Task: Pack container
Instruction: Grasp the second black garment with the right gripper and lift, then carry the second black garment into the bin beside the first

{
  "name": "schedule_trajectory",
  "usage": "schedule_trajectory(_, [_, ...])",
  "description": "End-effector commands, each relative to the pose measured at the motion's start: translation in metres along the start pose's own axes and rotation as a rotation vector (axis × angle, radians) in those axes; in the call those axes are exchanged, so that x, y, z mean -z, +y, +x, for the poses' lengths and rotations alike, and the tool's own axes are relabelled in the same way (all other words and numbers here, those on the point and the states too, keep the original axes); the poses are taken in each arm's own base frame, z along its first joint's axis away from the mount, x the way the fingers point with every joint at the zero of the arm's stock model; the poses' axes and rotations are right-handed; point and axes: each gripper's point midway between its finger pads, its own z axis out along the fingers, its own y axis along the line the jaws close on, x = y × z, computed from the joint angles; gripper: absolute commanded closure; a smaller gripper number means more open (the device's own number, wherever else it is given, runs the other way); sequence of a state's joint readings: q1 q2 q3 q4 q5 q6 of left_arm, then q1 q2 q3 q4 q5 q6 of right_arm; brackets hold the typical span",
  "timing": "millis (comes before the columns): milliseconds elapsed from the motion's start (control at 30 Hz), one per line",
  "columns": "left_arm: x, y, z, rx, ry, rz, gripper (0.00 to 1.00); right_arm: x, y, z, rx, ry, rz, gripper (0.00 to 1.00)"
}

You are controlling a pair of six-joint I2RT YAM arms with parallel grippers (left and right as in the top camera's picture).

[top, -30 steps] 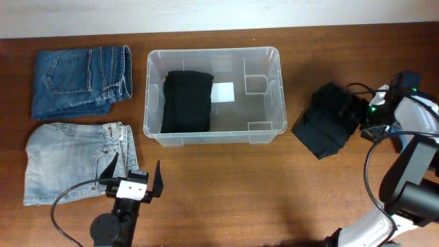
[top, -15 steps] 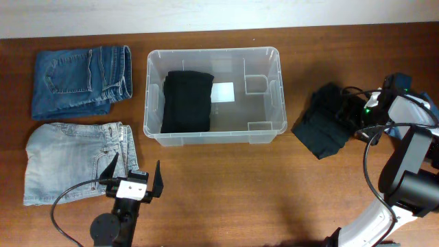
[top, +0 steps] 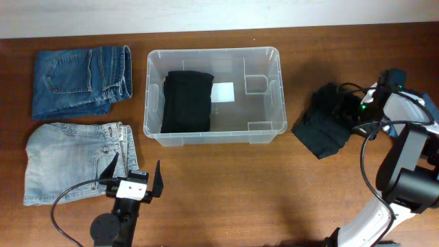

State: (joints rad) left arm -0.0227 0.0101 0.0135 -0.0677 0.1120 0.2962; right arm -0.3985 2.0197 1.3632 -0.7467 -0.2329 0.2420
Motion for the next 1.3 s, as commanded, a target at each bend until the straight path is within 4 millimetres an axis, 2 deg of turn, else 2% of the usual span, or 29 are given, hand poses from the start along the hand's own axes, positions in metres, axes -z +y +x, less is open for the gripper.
schedule_trajectory(0, [0.000, 0.002, 0.002, -0.008, 0.004, -0.009, 0.01, -0.043, -0.007, 0.030, -0.021, 0.127, 0.009, 0.00])
schedule_trajectory(267, [0.000, 0.002, 0.002, -0.008, 0.004, -0.009, 0.01, -0.046, -0.014, 0.028, -0.056, 0.118, 0.051, 0.20])
schedule_trajectory(367, [0.000, 0.002, 0.002, -0.008, 0.004, -0.009, 0.01, -0.046, -0.014, 0.028, -0.056, 0.120, 0.052, 0.41])
schedule_trajectory(467, [0.000, 0.002, 0.002, -0.008, 0.004, -0.009, 0.01, -0.046, -0.014, 0.029, -0.056, 0.121, 0.051, 0.75])
schedule_trajectory(567, [0.000, 0.002, 0.002, -0.008, 0.004, -0.009, 0.01, -0.046, -0.006, 0.029, -0.060, 0.128, 0.001, 0.96])
schedule_trajectory(667, [0.000, 0.002, 0.002, -0.008, 0.004, -0.009, 0.01, -0.041, 0.015, 0.025, -0.046, 0.135, -0.126, 0.96])
schedule_trajectory(800, [0.000, 0.002, 0.002, -0.008, 0.004, -0.009, 0.01, -0.018, 0.046, 0.012, -0.051, 0.127, -0.320, 0.96])
schedule_trajectory(833, [0.000, 0.002, 0.002, -0.008, 0.004, -0.009, 0.01, -0.001, 0.063, 0.004, -0.035, 0.114, -0.428, 0.96])
schedule_trajectory(867, [0.000, 0.002, 0.002, -0.008, 0.004, -0.009, 0.00, 0.024, 0.085, -0.004, 0.021, 0.089, -0.573, 0.96])
schedule_trajectory(933, [0.000, 0.002, 0.002, -0.008, 0.004, -0.009, 0.01, 0.059, 0.108, -0.012, 0.052, 0.071, -0.726, 0.96])
schedule_trajectory(1000, [0.000, 0.002, 0.002, -0.008, 0.004, -0.009, 0.01, 0.112, 0.131, -0.023, 0.090, 0.035, -0.874, 0.96])
schedule_trajectory(1133, [0.000, 0.002, 0.002, -0.008, 0.004, -0.009, 0.01, 0.186, 0.152, -0.028, 0.166, -0.051, -0.915, 0.96])
schedule_trajectory(1167, [0.000, 0.002, 0.002, -0.008, 0.004, -0.009, 0.01, 0.214, 0.160, -0.024, 0.204, -0.085, -0.931, 0.96])
schedule_trajectory(1200, [0.000, 0.002, 0.002, -0.008, 0.004, -0.009, 0.01, 0.226, 0.165, -0.022, 0.222, -0.100, -0.936, 0.96])
schedule_trajectory(1233, [0.000, 0.002, 0.002, -0.008, 0.004, -0.009, 0.01, 0.253, 0.176, -0.013, 0.272, -0.133, -0.950, 0.96])
schedule_trajectory(1267, [0.000, 0.002, 0.002, -0.008, 0.004, -0.009, 0.01, 0.268, 0.185, -0.004, 0.308, -0.151, -0.958, 0.96])
